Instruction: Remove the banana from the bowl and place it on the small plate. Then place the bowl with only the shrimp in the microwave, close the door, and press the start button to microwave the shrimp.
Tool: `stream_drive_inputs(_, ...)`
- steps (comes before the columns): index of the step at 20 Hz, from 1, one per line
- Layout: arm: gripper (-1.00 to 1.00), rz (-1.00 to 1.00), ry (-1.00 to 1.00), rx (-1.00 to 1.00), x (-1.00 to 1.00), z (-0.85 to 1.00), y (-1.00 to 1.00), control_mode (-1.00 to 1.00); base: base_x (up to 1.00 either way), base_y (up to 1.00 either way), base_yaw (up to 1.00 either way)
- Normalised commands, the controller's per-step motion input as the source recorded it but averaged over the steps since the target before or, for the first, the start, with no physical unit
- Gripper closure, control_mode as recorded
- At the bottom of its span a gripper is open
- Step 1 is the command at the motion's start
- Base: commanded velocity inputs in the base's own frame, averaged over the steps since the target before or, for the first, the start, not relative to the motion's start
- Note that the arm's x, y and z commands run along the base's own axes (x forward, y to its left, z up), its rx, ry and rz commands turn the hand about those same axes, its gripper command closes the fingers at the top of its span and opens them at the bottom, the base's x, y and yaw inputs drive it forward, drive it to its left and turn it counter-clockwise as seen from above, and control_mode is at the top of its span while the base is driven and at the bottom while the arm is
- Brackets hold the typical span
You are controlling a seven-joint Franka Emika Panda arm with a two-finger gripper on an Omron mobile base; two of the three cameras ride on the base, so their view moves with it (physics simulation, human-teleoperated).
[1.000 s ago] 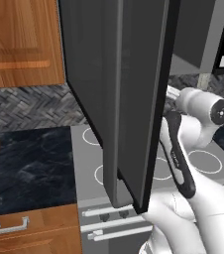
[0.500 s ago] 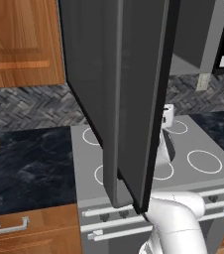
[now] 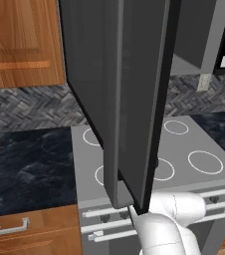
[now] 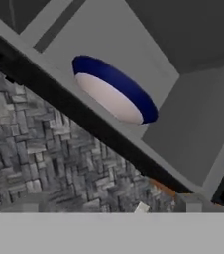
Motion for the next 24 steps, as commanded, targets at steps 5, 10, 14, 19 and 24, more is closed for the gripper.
stream_drive_inputs(5,-1.00,-0.17,0.00,-0.44,-0.40,0.00,0.51,-1.00,0.00,0.00,0.00)
stream_drive_inputs(10,-1.00,-0.19,-0.01,-0.35,-0.70,0.33,0.67,-1.00,0.00,0.00,0.00)
stream_drive_inputs(14,-1.00,-0.17,0.03,-0.30,-0.54,0.23,0.97,-1.00,0.00,0.00,0.00)
stream_drive_inputs(19,-1.00,-0.25,0.13,-0.28,-0.11,-0.17,0.89,-1.00,0.00,0.00,0.00)
stream_drive_inputs(24,-1.00,-0.24,0.12,-0.24,-0.01,-0.30,0.76,-1.00,0.00,0.00,0.00)
